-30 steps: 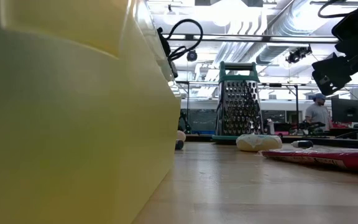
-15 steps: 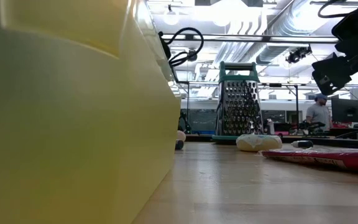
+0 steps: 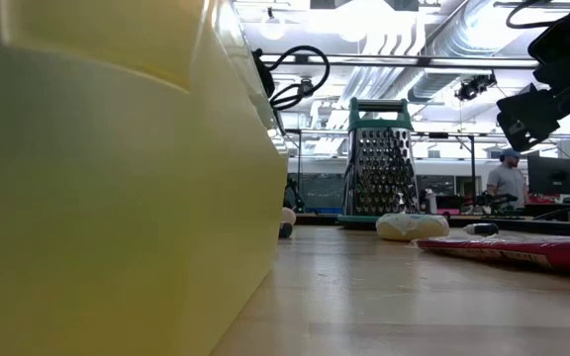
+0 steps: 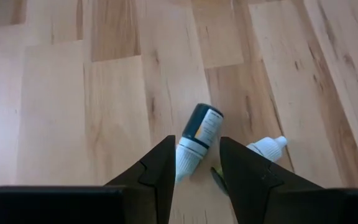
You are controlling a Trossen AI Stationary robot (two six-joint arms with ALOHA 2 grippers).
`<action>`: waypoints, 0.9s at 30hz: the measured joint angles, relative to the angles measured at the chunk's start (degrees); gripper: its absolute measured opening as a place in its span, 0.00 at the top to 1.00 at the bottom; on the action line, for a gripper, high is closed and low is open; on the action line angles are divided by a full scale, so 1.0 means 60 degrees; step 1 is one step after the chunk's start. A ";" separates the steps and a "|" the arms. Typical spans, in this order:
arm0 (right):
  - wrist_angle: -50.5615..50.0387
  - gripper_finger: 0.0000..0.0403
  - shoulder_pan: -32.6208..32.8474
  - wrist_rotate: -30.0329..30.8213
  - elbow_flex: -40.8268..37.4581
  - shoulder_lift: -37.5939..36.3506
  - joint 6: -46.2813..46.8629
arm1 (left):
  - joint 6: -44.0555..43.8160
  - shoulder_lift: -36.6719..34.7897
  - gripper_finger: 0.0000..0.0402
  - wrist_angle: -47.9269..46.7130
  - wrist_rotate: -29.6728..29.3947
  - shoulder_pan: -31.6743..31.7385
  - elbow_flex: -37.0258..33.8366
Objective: Pick & Place Food Item
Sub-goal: Put the black bottle into the green basket
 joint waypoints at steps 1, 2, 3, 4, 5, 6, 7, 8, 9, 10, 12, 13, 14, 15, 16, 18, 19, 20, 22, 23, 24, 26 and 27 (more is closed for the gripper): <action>0.0000 0.53 -0.0004 0.0000 0.0000 0.0000 0.0000 | 0.0026 0.0000 0.70 0.0030 -0.0058 0.0000 0.0000; 0.0000 0.53 0.0000 0.0000 0.0000 0.0000 -0.0004 | 0.0047 0.0000 0.70 0.0038 -0.0091 0.0000 0.0000; 0.0000 0.53 -0.0004 0.0000 0.0000 0.0000 0.0000 | 0.0054 0.0000 0.70 0.0022 -0.0121 0.0000 0.0000; 0.0000 0.53 -0.0002 0.0000 -0.0002 0.0000 -0.0002 | 0.0071 0.0000 0.70 0.0020 -0.0193 0.0000 0.0000; -0.0002 0.53 -0.0002 0.0000 0.0000 0.0000 -0.0002 | 0.0076 0.0000 0.70 0.0021 -0.0238 0.0000 0.0000; -0.0002 0.53 0.0000 0.0000 -0.0001 0.0000 -0.0002 | 0.0076 0.0000 0.70 0.0022 -0.0252 0.0000 0.0000; -0.0004 0.53 -0.0001 0.0000 0.0000 0.0000 -0.0003 | 0.0078 0.0000 0.70 0.0020 -0.0262 0.0000 0.0000; -0.0004 0.53 -0.0003 0.0001 0.0000 0.0000 0.0000 | 0.0097 0.0026 0.70 0.0029 -0.0264 0.0000 0.0000; -0.0004 0.53 -0.0004 0.0004 0.0000 0.0000 0.0000 | 0.0161 0.0089 0.70 0.0092 -0.0262 0.0000 0.0000; -0.0004 0.53 -0.0002 0.0000 -0.0002 0.0000 -0.0004 | 0.0200 0.0129 0.70 0.0095 -0.0265 0.0000 0.0000; -0.0004 0.53 -0.0004 0.0000 0.0000 0.0000 0.0000 | 0.0217 0.0201 0.70 0.0060 -0.0259 0.0000 -0.0011; -0.0004 0.53 -0.0002 0.0000 0.0000 0.0000 -0.0002 | 0.0222 0.0266 0.70 0.0206 -0.0244 0.0000 0.0001; -0.0004 0.53 0.0000 0.0000 0.0000 0.0000 -0.0004 | 0.0220 0.0300 0.70 0.0186 -0.0206 0.0000 0.0009; -0.0004 0.53 -0.0001 0.0003 -0.0001 0.0000 -0.0001 | 0.0222 0.0302 0.70 0.0120 -0.0153 0.0000 -0.0002; -0.0007 0.53 0.0000 0.0000 0.0000 0.0000 0.0000 | 0.0227 0.0320 0.70 0.0168 -0.0131 0.0000 -0.0007; -0.0007 0.53 -0.0001 0.0000 0.0000 0.0000 -0.0001 | 0.0261 0.0365 0.70 0.0252 -0.0127 0.0000 0.0004; -0.0007 0.53 -0.0001 0.0000 0.0000 0.0000 -0.0004 | 0.0260 0.0372 0.70 0.0217 -0.0116 0.0000 0.0004; -0.0010 0.53 0.0000 0.0000 0.0000 0.0000 -0.0002 | 0.0262 0.0376 0.70 0.0232 -0.0116 0.0004 0.0004; -0.0004 0.53 -0.0002 0.0001 -0.0001 0.0000 -0.0004 | 0.0258 0.0438 0.70 0.0340 -0.0094 0.0044 0.0011; -0.0004 0.53 -0.0003 0.0003 0.0000 0.0000 0.0000 | 0.0255 0.0451 0.70 0.0301 -0.0077 0.0064 0.0008; -0.0004 0.53 -0.0004 0.0000 0.0000 0.0000 0.0000 | 0.0254 0.0452 0.70 0.0274 -0.0080 0.0079 0.0004; -0.0004 0.53 -0.0001 0.0003 0.0000 0.0000 0.0000 | 0.0252 0.0452 0.70 0.0338 -0.0080 0.0082 0.0004; -0.0001 0.53 -0.0001 0.0001 0.0000 0.0000 0.0000 | 0.0251 0.0452 0.70 0.0337 -0.0080 0.0084 0.0004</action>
